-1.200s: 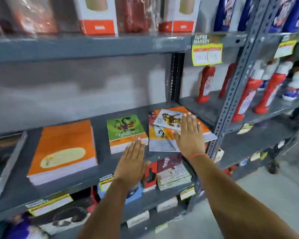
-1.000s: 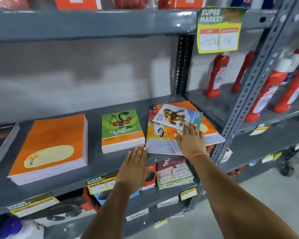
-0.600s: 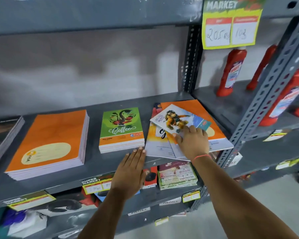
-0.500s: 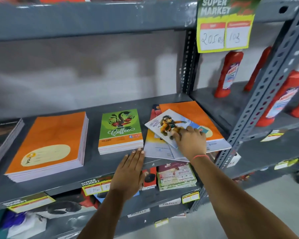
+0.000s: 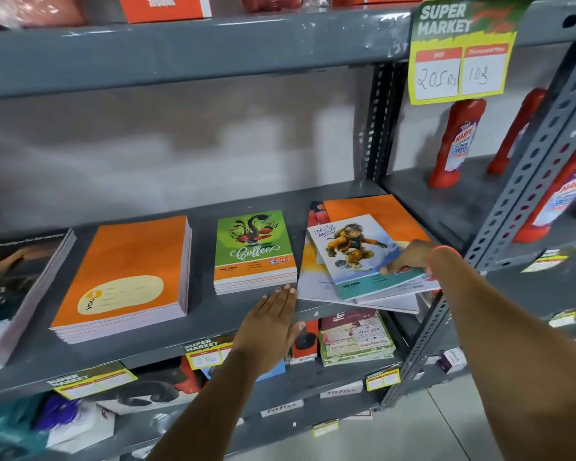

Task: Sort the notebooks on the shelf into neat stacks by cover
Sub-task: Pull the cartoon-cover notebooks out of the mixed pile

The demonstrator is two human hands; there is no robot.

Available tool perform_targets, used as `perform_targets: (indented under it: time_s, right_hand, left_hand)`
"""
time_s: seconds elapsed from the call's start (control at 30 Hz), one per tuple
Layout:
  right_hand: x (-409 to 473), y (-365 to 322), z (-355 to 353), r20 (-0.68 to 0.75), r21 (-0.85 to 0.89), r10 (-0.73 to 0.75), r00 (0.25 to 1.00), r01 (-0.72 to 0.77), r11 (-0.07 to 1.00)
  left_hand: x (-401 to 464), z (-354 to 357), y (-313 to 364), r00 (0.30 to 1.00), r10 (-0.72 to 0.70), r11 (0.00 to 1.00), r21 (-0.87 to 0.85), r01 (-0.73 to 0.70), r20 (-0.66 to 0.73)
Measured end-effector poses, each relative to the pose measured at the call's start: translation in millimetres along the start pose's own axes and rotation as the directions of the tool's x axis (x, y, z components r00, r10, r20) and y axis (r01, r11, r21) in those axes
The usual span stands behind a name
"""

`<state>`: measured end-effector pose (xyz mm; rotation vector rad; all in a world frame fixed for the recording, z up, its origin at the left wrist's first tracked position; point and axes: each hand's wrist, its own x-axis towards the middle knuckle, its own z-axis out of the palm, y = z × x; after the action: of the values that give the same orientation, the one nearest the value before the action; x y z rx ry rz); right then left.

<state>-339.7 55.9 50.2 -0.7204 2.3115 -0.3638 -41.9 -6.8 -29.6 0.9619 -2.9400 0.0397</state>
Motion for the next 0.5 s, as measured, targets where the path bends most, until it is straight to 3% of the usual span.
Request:
perform_targets:
  time_s: [0.13,0.23,0.3,0.33,0.4,0.5]
  right_hand:
    - [-4,1,-3,0.049,0.344,-0.003,0.999,-0.014,0.939]
    - [-13,-8,-18,0.095,0.758,-0.102,0.99,-0.006,0.652]
    - [-23,-21,-21,0.088,0.877,-0.168,0.982,0.004,0.48]
    - [-28,-32,-18,0.08,0.895,-0.199,0.977,0.018,0.447]
    - [-40,-58,-4,0.098,0.896,-0.255,0.962,0.027,0.443]
    - [-53,-102,33,0.156,0.849,-0.299,0.942,0.026,0.527]
  left_hand:
    - [-15,-9,-11,0.994,-0.05,0.999,-0.008,0.049,-0.099]
    - [-30,-15,-18,0.991,-0.09,0.995,-0.052,0.085,-0.1]
    - [-32,-10,-24,0.992,-0.116,0.988,-0.11,0.11,-0.055]
    - [-33,-6,-27,0.989,-0.13,0.988,-0.094,0.123,-0.068]
    - [-37,-5,-31,0.983,-0.137,0.987,-0.095,0.126,-0.125]
    - [-43,-7,-34,0.976,-0.125,0.99,-0.088,0.11,-0.176]
